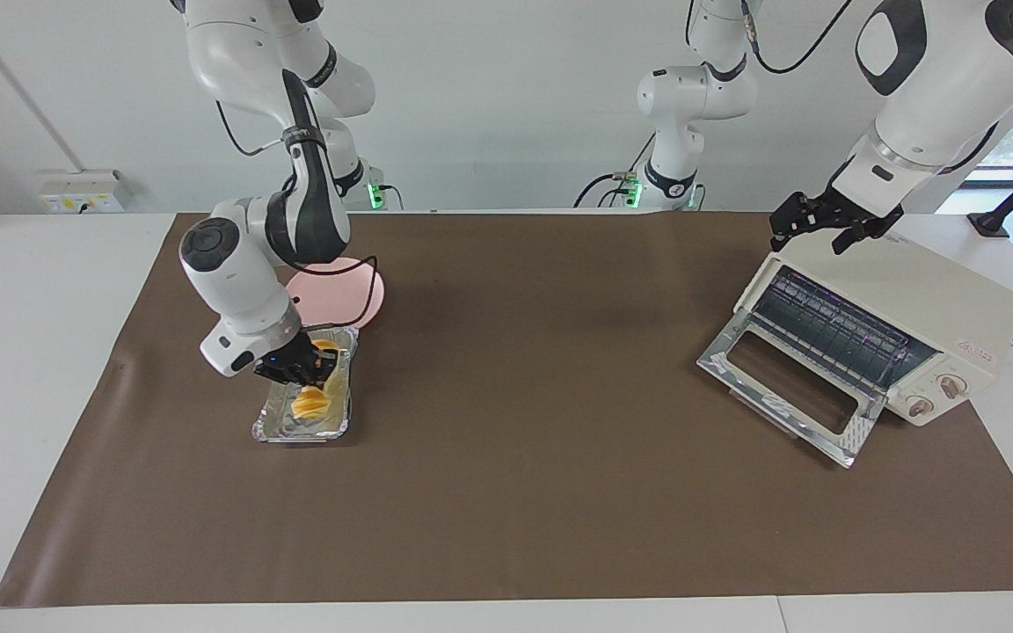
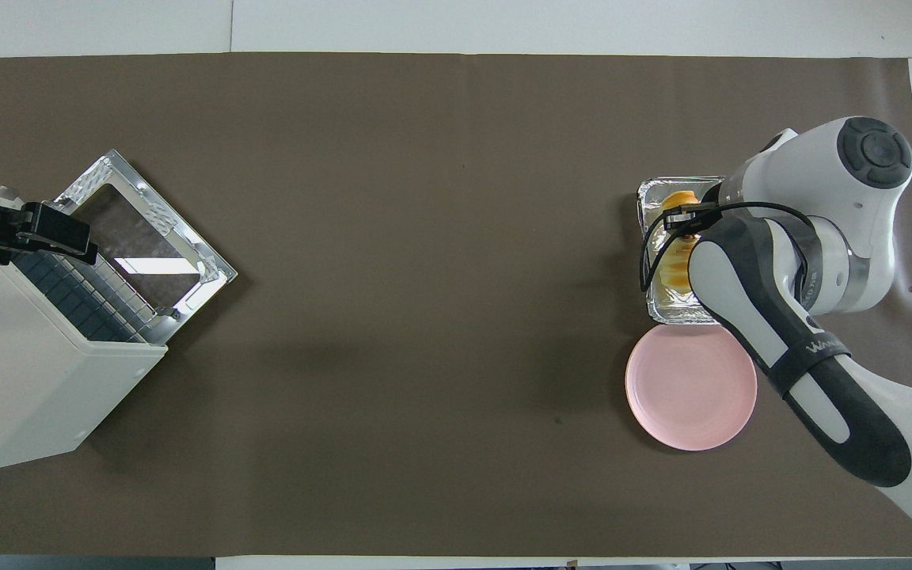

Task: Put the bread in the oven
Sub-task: 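Lift the bread with the right gripper and carry it over the foil tray, then lower the bread into the foil tray and open the right gripper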

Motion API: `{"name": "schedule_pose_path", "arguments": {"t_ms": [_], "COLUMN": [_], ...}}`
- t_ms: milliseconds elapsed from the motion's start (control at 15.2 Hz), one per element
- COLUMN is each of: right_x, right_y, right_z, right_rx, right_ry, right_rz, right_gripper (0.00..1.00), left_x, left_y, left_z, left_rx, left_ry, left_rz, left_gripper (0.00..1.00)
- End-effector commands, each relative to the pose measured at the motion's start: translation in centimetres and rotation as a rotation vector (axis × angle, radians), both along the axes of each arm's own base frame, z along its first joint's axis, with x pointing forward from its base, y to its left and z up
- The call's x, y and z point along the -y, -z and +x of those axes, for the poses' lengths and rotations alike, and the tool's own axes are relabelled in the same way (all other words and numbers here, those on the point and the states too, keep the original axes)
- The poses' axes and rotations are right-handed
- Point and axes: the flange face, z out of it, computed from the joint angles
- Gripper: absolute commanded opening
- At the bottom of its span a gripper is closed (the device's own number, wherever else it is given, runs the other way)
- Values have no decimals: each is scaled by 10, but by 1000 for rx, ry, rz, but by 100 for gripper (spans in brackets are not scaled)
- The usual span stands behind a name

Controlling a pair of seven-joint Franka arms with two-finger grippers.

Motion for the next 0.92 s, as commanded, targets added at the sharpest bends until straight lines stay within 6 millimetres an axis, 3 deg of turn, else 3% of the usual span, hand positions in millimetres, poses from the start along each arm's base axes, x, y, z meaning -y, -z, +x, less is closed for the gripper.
{"name": "schedule_pose_path", "arguments": {"t_ms": [0, 264, 330, 395, 461, 659, 725, 857], "right_x": [1, 2, 1, 1, 2, 4, 9, 20], "right_y": [7, 13, 13, 13, 13, 10, 8, 5], "right_z": [-3, -7, -7, -7, -7, -4, -3, -1], "right_rx": [1, -9, -9, -10, -11, -8, -8, -8], "right_ry": [19, 21, 19, 21, 22, 25, 31, 38], "right_rz": [10, 9, 9, 9, 9, 10, 10, 8], "right_gripper": [0, 0, 8, 37, 57, 93, 99, 100], "left_x": [-4, -4, -4, -4, -4, -4, -4, -4], "left_y": [-6, -6, -6, -6, -6, -6, -6, -6], "left_z": [-2, -2, -2, -2, -2, -2, -2, -2], "left_rx": [17, 17, 17, 17, 17, 17, 17, 17], "left_ry": [-8, -8, -8, -8, -8, -8, -8, -8], "left_rz": [5, 5, 5, 5, 5, 5, 5, 5], "left_gripper": [100, 100, 100, 100, 100, 100, 100, 100]}}
